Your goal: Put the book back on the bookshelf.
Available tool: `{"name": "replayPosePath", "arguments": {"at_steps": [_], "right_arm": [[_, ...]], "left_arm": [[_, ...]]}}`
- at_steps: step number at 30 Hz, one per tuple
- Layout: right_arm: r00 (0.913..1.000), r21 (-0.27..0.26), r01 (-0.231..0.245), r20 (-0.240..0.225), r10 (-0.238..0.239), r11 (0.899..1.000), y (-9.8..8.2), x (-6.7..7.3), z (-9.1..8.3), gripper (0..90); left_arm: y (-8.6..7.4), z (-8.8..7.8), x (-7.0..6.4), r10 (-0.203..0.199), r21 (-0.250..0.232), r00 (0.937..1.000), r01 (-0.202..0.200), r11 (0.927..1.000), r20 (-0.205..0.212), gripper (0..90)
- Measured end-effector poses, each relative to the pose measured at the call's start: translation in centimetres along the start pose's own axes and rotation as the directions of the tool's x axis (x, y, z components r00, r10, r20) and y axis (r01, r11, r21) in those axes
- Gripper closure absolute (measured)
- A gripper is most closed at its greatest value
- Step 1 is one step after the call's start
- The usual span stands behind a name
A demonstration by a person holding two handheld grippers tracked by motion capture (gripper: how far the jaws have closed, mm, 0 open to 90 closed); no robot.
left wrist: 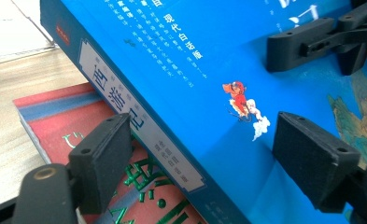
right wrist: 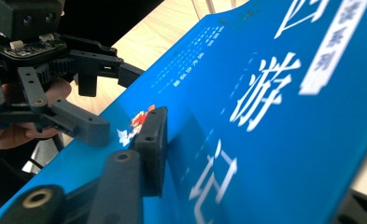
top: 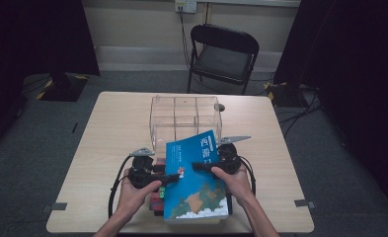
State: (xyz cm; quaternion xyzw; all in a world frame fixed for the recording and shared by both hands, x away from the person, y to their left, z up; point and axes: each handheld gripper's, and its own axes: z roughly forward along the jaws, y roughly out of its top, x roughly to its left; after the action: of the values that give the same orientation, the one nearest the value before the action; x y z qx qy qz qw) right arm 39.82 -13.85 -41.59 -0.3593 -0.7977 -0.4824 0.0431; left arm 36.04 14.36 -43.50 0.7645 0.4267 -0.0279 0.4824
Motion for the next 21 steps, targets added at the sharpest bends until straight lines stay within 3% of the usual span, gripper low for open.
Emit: {"name": "replayPosePath", "arguments": {"at_steps": [4,5,7,14,18,21], "right_arm": [[0.9999,-0.032,0.003,-0.012,-0.003,0.999,0.0,0.1,-0.2,70.6],[0.9993,-0.038,0.036,0.006,-0.036,0.999,-0.1,0.4,-0.2,72.9],[0.9988,-0.046,0.048,0.016,-0.047,0.998,-0.1,0.6,-0.4,74.7],[0.9968,-0.093,0.078,0.028,-0.075,0.993,-0.2,1.2,-1.0,76.9],[0.9968,-0.123,0.08,0.012,-0.079,0.989,-0.1,1.6,-1.4,78.0],[0.9949,-0.134,0.1,0.029,-0.097,0.986,0.0,2.3,-1.8,78.3]], "left_arm": [[0.0,0.0,0.1,0.006,-0.003,1.0,-0.006,1.0,0.005,19.5],[0.0,0.0,0.1,0.007,-0.003,1.0,-0.007,1.0,0.005,19.4],[0.0,0.0,0.1,0.006,-0.004,1.0,-0.006,1.0,0.007,18.9],[0.2,-0.1,0.3,-0.008,-0.007,0.9993,0.009,0.9999,0.038,16.3],[0.7,0.0,0.4,-0.034,0.002,0.9977,0.034,0.9994,0.058,16.7],[0.9,0.2,0.4,-0.048,-0.007,0.9949,0.049,0.9988,0.088,17.7]]}}
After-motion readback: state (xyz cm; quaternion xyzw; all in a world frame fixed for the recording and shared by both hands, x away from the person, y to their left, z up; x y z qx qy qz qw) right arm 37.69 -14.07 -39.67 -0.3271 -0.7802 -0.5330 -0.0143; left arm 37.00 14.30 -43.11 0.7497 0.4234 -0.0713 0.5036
